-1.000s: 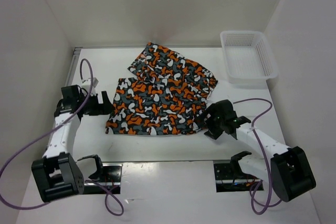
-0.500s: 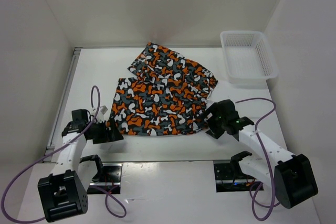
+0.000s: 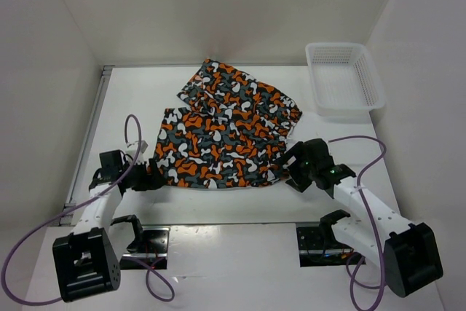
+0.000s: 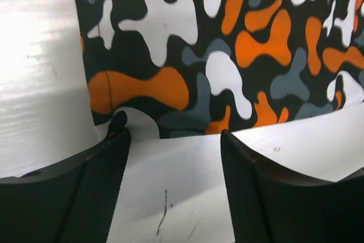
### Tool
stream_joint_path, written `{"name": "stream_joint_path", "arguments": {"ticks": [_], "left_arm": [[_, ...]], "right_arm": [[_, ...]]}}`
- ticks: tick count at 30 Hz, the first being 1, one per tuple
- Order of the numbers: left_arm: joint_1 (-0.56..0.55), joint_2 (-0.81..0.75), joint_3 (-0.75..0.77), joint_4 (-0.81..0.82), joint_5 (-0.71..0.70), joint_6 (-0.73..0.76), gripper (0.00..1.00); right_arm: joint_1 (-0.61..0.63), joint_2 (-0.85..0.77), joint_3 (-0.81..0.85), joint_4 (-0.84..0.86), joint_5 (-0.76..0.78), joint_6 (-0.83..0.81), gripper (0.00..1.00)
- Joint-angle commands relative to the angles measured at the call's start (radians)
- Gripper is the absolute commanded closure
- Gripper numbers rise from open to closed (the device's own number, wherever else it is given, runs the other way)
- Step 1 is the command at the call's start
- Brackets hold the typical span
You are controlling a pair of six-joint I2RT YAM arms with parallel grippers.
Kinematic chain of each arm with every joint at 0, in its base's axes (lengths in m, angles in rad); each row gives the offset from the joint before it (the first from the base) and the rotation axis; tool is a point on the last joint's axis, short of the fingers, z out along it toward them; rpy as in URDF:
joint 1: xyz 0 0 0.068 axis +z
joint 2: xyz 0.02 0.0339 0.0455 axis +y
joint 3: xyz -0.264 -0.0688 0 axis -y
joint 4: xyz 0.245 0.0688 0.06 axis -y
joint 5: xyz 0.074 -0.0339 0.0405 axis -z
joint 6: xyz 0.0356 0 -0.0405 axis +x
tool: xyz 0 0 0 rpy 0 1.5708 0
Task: Fold and stack the shorts
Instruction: Flatten the shorts out, then fold the shorts
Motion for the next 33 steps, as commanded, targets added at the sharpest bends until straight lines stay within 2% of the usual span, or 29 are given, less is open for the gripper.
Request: {"name": "stream_joint_path", "arguments": {"ticks": [1, 2, 3, 6, 7, 8, 12, 18, 19, 20, 22, 23, 24, 27, 33], "left_arm": [[-0.001, 0.058, -0.032, 0.065, -0.072, 0.01, 0.28], [-0.001, 0.081, -0.032, 0.088, -0.072, 0.01, 0.33], [-0.001, 0.094, -0.032, 0.102, -0.083, 0.01, 0.47], [-0.001, 0.15, -0.018, 0.128, -0.083, 0.01, 0.76], [-0.001, 0.178, 0.009, 0.118, -0.094, 0.01, 0.95], [-0.001, 0.189, 0.025, 0.118, -0.094, 0.01, 1.0], [-0.001, 0.207, 0.082, 0.081, -0.094, 0.01, 1.0], [-0.001, 0.128, 0.105, 0.023, -0.118, 0.01, 1.0], [-0.001, 0.114, 0.129, -0.015, -0.118, 0.01, 0.95], [-0.001, 0.097, 0.129, -0.032, -0.118, 0.01, 0.79], [-0.001, 0.044, 0.129, -0.066, -0.118, 0.01, 0.3], [-0.001, 0.02, 0.129, -0.076, -0.118, 0.01, 0.09], [-0.001, -0.001, 0.129, -0.088, -0.129, 0.01, 0.04], [0.008, -0.027, 0.116, -0.122, -0.146, 0.01, 0.01], [0.028, 0.06, 0.103, -0.111, -0.172, 0.01, 0.01]], "right_arm": [[0.002, -0.02, 0.015, 0.003, 0.004, -0.009, 0.06], [0.002, -0.02, 0.004, 0.003, 0.004, 0.0, 0.07], [0.002, -0.01, -0.011, 0.018, 0.004, 0.0, 0.07], [0.002, 0.018, -0.02, 0.059, 0.008, 0.01, 0.1], [0.002, 0.03, -0.02, 0.07, 0.036, 0.01, 0.14], [0.002, 0.046, -0.007, 0.07, 0.051, 0.01, 0.16], [0.002, 0.145, 0.032, 0.07, 0.061, -0.012, 0.22], [0.002, 0.256, 0.019, 0.156, 0.038, -0.001, 0.34], [0.002, 0.271, 0.019, 0.165, 0.038, -0.01, 0.37], [0.002, 0.305, 0.03, 0.179, 0.048, -0.01, 0.41], [0.002, 0.342, 0.041, 0.188, 0.048, -0.019, 0.52], [0.002, 0.378, 0.055, 0.2, 0.048, -0.019, 0.56], [0.002, 0.395, 0.068, 0.213, 0.048, -0.019, 0.59], [0.002, 0.428, 0.081, 0.223, 0.039, -0.029, 0.6], [0.002, 0.402, 0.099, 0.213, 0.039, -0.038, 0.6]]}}
